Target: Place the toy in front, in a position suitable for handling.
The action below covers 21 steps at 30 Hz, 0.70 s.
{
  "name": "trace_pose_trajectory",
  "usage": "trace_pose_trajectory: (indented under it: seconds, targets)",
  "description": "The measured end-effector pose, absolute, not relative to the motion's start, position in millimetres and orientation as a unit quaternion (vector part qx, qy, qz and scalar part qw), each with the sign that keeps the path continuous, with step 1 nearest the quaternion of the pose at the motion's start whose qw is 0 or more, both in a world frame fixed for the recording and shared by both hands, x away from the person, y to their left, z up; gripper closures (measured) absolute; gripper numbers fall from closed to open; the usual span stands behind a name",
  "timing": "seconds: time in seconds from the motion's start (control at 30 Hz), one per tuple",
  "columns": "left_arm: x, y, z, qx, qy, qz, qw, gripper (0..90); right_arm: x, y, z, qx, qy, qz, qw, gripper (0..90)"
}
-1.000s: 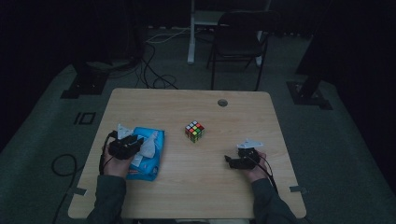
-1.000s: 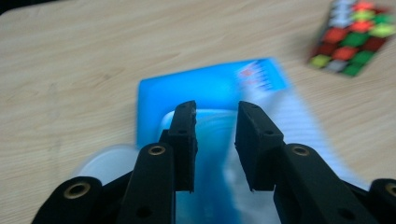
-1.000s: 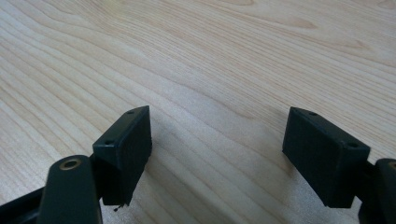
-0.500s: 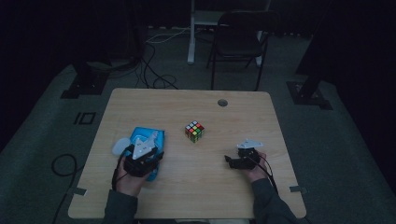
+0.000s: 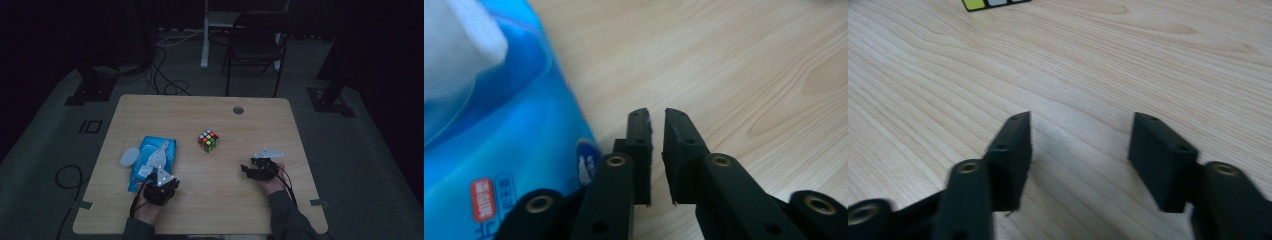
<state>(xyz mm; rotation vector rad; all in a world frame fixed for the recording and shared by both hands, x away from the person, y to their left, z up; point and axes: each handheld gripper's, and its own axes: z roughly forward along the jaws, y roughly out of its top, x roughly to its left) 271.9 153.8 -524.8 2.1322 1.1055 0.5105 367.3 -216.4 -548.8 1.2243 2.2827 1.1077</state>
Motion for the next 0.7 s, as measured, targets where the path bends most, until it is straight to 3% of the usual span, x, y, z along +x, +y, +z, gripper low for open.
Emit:
trace_pose_trajectory:
  seconds: [0.27,0.7]
  targets:
    - [279.3,159.8,-528.0,0.82,0.427,0.223,0.31,83.6,363.2,-198.8,-531.7,0.398,0.808,0.396,0.18,42.0]
    - [297.9,191.3,-528.7,0.803,0.458,0.238,0.299,80.1,377.4,-156.2,-512.4,0.357,0.819,0.407,0.191,45.1]
